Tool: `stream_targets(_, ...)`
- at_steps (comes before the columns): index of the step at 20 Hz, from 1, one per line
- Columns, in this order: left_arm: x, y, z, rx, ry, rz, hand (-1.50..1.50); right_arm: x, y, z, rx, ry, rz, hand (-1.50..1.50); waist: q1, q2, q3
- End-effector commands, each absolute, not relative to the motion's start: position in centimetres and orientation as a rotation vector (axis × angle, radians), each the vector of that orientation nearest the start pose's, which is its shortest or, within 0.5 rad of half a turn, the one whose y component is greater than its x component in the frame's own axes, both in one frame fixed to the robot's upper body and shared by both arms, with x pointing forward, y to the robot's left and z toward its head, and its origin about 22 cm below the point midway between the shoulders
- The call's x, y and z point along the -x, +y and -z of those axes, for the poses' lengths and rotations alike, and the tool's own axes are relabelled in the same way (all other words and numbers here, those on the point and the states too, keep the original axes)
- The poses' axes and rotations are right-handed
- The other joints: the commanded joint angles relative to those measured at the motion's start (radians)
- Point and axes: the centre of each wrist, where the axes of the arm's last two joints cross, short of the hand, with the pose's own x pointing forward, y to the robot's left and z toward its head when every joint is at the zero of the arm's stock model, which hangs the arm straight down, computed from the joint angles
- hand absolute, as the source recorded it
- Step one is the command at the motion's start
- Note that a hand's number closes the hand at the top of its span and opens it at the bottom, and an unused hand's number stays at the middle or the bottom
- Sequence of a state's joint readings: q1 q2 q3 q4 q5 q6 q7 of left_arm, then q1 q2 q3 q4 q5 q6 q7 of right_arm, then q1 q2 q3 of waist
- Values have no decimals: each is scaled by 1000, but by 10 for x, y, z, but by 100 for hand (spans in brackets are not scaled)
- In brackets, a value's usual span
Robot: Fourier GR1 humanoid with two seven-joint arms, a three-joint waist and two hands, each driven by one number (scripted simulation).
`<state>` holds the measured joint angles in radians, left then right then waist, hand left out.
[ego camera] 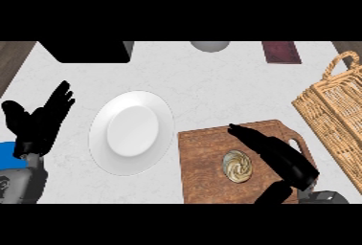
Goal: Pick the cupcake from the cutting board and place it in the basket
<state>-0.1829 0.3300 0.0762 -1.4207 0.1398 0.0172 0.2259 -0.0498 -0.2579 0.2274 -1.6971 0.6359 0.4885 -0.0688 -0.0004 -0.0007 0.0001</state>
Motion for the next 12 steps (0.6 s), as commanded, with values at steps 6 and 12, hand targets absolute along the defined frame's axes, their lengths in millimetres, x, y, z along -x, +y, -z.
stream_targets(6, -300, 314, -44, -182, -1387, 69, 0, -262, -225, -29, 252, -1413, -1279, -150, 0, 1, 0)
stream_targets(12, -291, 330, -33, -199, -1396, 61, 0, -235, -213, -2, 280, -1403, -1321, -150, -1, 1, 0)
